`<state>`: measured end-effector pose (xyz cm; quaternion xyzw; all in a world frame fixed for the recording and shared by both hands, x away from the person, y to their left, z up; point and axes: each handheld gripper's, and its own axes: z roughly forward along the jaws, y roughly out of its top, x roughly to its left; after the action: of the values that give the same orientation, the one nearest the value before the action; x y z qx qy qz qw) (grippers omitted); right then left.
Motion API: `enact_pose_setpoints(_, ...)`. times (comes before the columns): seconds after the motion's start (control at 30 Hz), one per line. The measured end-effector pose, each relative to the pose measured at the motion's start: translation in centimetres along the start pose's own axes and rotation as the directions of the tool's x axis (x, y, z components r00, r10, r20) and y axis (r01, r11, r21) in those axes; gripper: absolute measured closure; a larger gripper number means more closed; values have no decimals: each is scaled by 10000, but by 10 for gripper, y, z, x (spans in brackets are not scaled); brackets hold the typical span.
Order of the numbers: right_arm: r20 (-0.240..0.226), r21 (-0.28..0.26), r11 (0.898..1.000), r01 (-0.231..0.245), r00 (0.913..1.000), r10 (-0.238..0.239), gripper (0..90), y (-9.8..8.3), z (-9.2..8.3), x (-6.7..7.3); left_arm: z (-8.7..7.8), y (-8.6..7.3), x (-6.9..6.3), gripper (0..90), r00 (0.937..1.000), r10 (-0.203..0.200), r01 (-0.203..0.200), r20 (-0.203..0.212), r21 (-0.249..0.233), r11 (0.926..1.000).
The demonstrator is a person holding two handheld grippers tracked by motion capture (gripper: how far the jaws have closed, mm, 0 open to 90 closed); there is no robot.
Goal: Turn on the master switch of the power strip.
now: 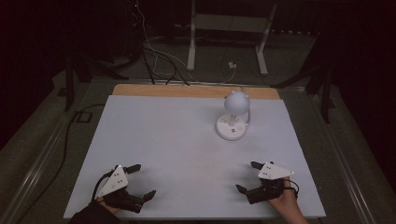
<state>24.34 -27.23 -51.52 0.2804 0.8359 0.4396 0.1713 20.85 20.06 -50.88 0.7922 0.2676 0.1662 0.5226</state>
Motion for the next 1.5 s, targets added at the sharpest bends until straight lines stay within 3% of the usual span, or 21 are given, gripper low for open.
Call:
enact_pose_setpoints(0.27, -186, 204, 9997, 93, 9998, -89, 0, 0, 2, 3, 0, 0, -1, 1, 10000, 11, -11, 30, -11, 10000)
enact_pose_setpoints(0.47, -437, 152, 9997, -193, 9988, 200, 0, 0, 1, 5, 0, 0, -1, 1, 10000, 55, -55, 80, 12, 10000)
enact_pose_setpoints(0.73, -190, 185, 9998, 124, 9997, -121, 0, 1, 3, 11, 1, 1, -2, 1, 9998, 72, -73, 162, 81, 9999)
enact_pose_setpoints(1.17, -255, 165, 9996, -214, 9994, 218, 0, 5, 1, 9, 1, 1, -2, 1, 9998, 43, -45, 215, 83, 10000)
enact_pose_setpoints(1.5, -632, 313, 9992, -235, 9977, 254, 1, 8, 2, 13, 2, 1, -2, 1, 9997, 47, -50, 232, 116, 9999)
